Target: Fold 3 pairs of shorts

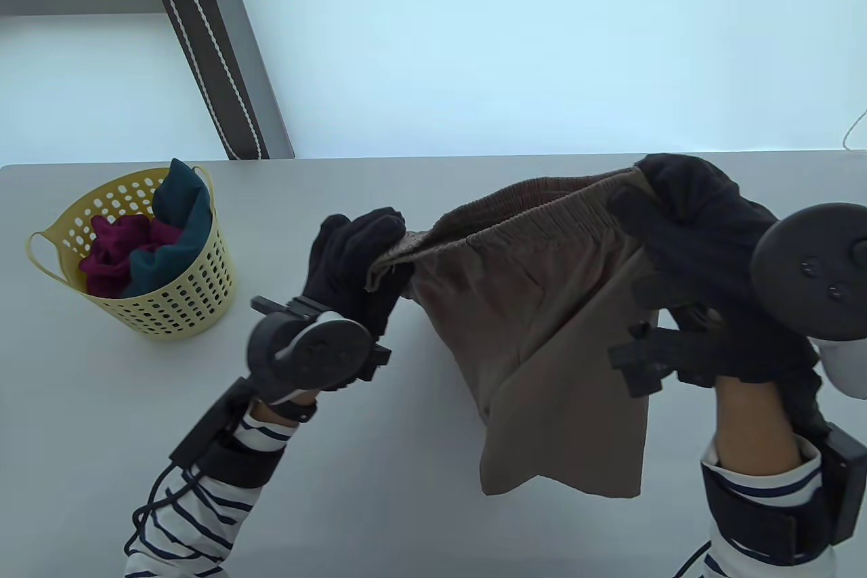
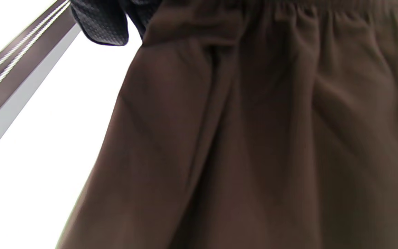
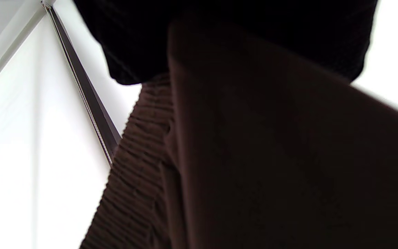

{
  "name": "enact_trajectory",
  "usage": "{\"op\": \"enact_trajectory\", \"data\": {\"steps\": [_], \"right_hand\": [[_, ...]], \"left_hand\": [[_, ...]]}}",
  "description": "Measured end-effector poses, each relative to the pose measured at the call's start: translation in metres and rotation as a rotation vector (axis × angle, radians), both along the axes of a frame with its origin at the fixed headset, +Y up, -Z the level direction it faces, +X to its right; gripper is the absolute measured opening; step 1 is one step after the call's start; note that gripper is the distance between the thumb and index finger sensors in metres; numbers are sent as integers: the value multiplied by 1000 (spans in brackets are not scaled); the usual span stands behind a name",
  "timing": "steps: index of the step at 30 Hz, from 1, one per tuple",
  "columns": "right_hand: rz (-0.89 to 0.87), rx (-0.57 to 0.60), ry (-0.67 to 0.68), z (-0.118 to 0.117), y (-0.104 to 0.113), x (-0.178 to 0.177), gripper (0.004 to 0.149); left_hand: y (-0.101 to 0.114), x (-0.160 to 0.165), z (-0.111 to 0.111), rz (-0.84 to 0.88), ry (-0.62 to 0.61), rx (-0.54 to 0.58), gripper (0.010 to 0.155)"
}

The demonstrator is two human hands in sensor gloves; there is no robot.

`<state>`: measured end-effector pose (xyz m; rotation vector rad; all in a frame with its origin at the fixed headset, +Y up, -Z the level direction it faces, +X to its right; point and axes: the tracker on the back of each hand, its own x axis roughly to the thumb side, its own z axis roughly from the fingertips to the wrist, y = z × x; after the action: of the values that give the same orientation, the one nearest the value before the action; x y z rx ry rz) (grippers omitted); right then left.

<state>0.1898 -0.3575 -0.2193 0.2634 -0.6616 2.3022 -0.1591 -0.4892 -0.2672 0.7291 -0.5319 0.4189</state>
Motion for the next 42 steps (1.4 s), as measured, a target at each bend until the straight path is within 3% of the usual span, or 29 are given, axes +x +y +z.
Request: {"op": "enact_trajectory", "data": {"steps": [3,7,10,12,15,17,19,21,23,25,26,29,31,33,36,39,41,42], "right_hand": [[-23,-27,255,13,-2,24,38],[-23,-66,593,24,-3,32,39],[-9,-107,589,14,-7,32,39],[33,-229,436,-18,-21,35,39],[72,-388,327,-59,-47,33,40],[92,-486,226,-91,-70,29,39],[129,-545,53,-120,-92,22,39],[143,-500,-92,-131,-101,16,38],[116,-322,-184,-135,-103,6,38],[50,-48,-314,-124,-92,-2,38],[50,31,-326,-119,-85,-5,39],[122,175,-285,-100,-70,-10,40],[172,213,-256,-91,-69,-9,39],[200,208,-186,-83,-76,-7,40],[282,117,-64,-73,-108,-2,40],[427,-55,54,-65,-163,-2,41],[549,-238,147,-66,-210,-6,43],[592,-320,188,-67,-227,-8,46]], "left_hand": [[47,-28,14,-77,-208,-52,54],[91,-44,19,-157,-513,-244,57],[99,-42,7,-178,-606,-372,59],[92,-34,-22,-261,-523,-472,60],[68,-20,-61,-369,-374,-584,61],[44,-10,-90,-452,-239,-675,62],[25,-2,-117,-564,-42,-691,59],[19,0,-132,-656,113,-619,52],[27,0,-139,-615,262,-494,51],[48,-5,-136,-494,409,-273,50],[57,-9,-131,-422,451,-182,50],[75,-17,-111,-331,472,15,49],[74,-22,-101,-342,458,99,49],[62,-28,-87,-407,411,159,50],[25,-36,-66,-541,303,150,51],[-43,-37,-47,-791,181,58,52],[-99,-32,-37,-995,84,-57,56],[-117,-29,-34,-1064,53,-102,59]]}}
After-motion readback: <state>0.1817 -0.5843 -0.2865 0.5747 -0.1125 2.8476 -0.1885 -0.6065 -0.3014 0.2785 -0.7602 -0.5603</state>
